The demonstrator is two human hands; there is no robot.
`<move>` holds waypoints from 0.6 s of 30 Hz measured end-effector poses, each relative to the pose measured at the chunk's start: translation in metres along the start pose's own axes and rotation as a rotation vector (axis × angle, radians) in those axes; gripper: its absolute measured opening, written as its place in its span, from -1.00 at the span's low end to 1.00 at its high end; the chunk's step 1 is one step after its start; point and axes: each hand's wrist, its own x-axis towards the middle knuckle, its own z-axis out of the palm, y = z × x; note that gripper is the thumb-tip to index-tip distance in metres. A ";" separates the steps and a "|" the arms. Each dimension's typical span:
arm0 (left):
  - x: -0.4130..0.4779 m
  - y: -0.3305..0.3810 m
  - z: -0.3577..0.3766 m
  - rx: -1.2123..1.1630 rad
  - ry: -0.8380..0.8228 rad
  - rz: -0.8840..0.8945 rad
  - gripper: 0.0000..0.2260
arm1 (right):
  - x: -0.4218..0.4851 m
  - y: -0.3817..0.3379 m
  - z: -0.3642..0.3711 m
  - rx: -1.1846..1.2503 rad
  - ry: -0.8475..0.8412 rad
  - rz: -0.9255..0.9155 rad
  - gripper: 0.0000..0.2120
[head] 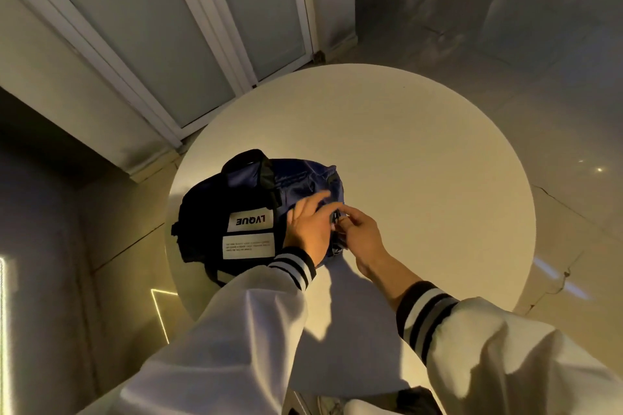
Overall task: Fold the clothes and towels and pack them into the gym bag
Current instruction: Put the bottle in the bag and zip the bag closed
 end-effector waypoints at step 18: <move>0.020 -0.021 0.026 0.187 -0.235 -0.011 -0.38 | 0.013 0.033 -0.010 -0.232 -0.056 0.142 -0.79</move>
